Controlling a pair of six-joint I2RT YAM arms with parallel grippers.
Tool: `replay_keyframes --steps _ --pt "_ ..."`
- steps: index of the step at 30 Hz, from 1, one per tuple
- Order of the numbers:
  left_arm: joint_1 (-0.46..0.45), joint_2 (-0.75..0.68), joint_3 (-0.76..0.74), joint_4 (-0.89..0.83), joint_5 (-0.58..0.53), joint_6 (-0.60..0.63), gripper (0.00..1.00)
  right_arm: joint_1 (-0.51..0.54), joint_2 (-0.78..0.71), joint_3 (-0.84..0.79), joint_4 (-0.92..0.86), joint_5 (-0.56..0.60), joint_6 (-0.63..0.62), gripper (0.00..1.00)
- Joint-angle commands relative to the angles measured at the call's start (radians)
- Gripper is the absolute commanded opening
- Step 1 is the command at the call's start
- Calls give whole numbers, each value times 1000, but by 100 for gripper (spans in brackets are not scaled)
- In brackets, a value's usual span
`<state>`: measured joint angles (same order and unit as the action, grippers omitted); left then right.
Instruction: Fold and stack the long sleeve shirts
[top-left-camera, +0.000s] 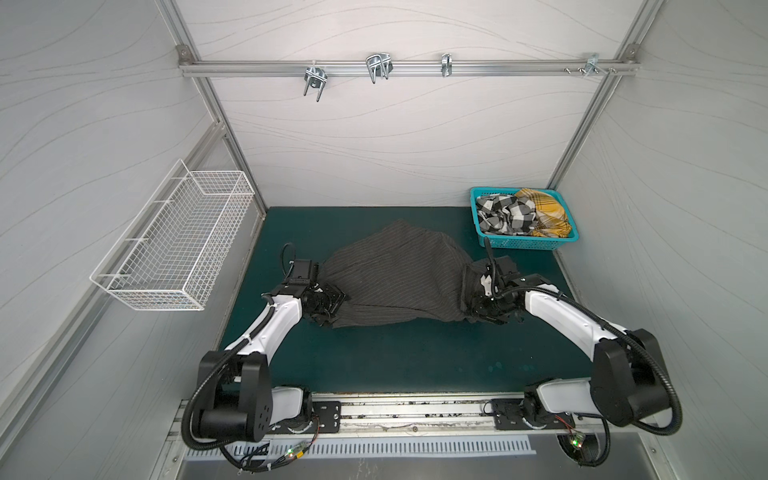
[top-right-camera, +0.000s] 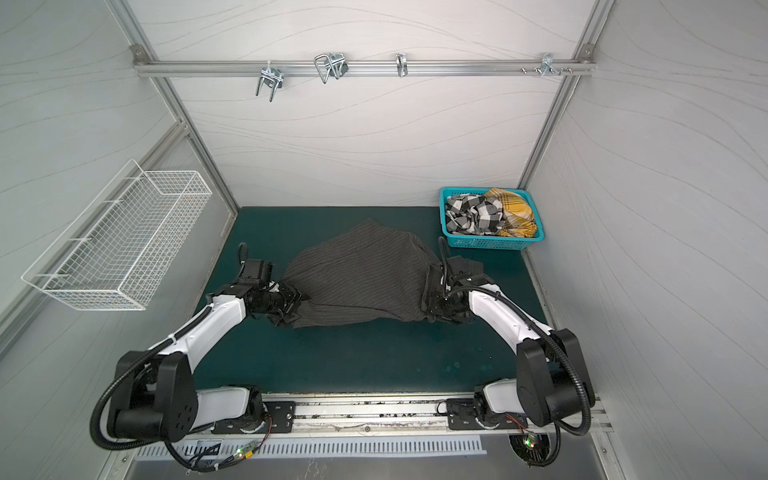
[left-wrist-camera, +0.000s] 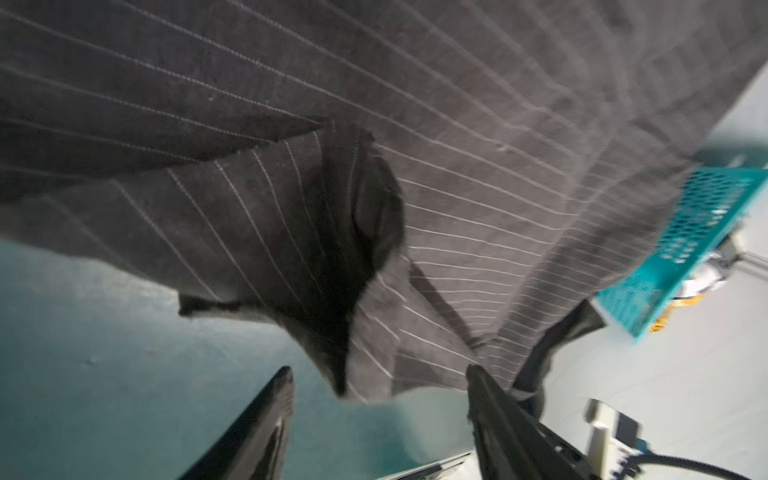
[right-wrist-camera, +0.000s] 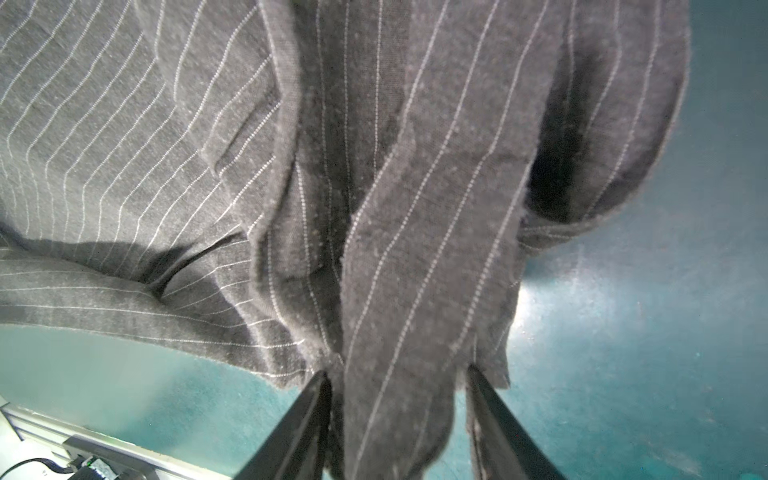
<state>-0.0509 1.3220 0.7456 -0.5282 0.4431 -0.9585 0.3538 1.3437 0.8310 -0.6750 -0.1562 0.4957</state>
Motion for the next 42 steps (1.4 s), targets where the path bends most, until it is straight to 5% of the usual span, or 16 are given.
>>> replay_keyframes --steps 1,3,11,16,27,30,34,35,38,42 --pt "-15 28 25 39 -15 -27 60 -1 -36 17 -52 22 16 56" --pt "-20 42 32 40 -23 -28 54 -2 -45 19 -61 29 17 56" --pt "-20 59 90 11 -37 6 0 -79 -69 22 -128 39 13 58" --pt "-20 -57 96 -104 -66 70 0 -162 -59 38 -144 -26 -19 66" --pt "-21 -262 -23 -126 -17 38 0 -91 14 72 -73 -72 20 61" --pt "-20 -258 -21 -121 -17 38 0 -89 81 82 -51 -67 15 50" --pt "-14 -225 29 -116 -57 45 0 -108 152 141 -44 1 -10 9" --pt "-1 -203 60 -101 -66 47 0 -123 172 182 -48 9 -19 2" --pt "46 -54 279 -95 -102 58 0 -183 250 414 -91 12 -32 0" --pt "70 149 755 -154 -106 20 0 -221 344 915 -238 -17 -31 0"
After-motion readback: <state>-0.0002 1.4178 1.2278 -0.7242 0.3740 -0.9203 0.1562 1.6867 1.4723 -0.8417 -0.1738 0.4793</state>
